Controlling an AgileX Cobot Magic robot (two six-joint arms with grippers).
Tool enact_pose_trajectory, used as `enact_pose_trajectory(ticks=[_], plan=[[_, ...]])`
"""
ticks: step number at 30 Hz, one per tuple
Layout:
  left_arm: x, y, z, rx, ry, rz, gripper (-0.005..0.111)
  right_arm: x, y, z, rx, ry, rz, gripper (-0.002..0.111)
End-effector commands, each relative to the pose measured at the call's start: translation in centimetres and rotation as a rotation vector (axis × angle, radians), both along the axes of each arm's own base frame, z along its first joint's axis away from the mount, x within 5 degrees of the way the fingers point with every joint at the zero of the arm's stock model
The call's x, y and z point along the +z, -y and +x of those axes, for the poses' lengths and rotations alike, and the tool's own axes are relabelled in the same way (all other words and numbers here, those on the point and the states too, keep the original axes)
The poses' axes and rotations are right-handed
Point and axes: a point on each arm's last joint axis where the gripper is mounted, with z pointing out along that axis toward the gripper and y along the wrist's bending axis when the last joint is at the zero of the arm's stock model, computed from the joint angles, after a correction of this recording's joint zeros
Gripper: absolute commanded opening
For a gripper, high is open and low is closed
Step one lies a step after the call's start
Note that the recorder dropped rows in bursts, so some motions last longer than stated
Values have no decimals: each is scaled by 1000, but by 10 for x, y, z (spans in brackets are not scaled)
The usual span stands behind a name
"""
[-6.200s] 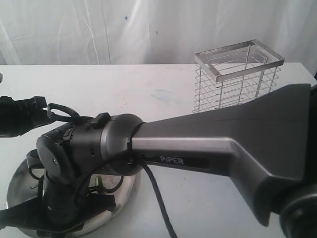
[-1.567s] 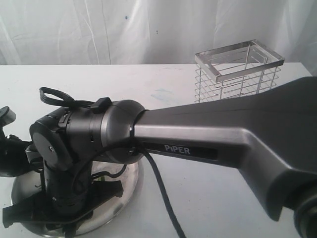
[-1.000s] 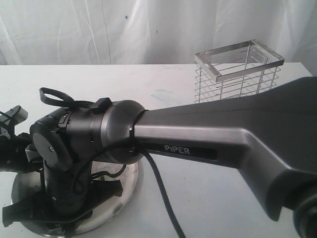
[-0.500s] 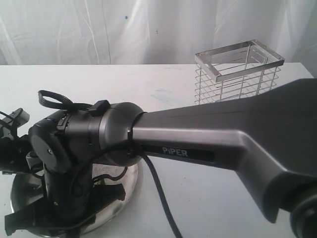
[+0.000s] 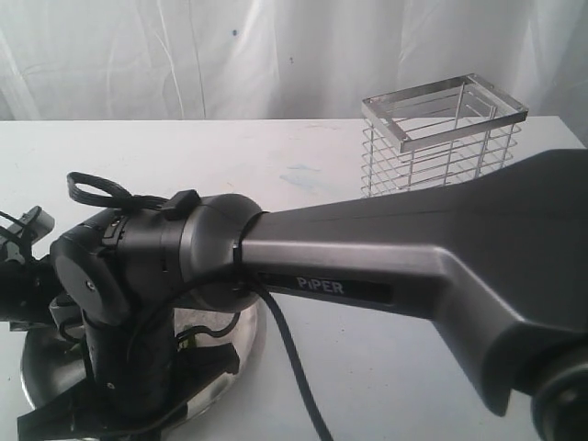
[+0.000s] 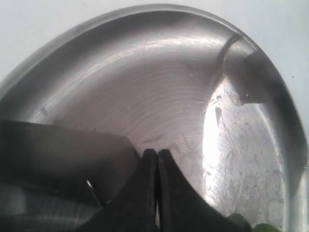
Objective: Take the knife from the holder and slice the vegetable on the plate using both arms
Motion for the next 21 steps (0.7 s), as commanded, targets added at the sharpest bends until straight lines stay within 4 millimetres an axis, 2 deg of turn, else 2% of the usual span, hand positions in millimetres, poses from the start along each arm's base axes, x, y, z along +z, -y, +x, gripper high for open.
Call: enact_pose_trajectory(ticks=[1, 6, 17, 21], plan=[[-20, 4, -7, 11, -85, -4, 0, -1, 6, 5, -2, 7, -43, 0], [-4, 3, 2, 9, -15, -1, 0, 0, 5, 6, -4, 12, -34, 0], [41, 3, 2, -5, 160, 34, 0, 0, 5, 6, -4, 16, -31, 0], [39, 2, 0, -39, 151, 71, 0, 0, 4, 6, -4, 19, -26, 0]])
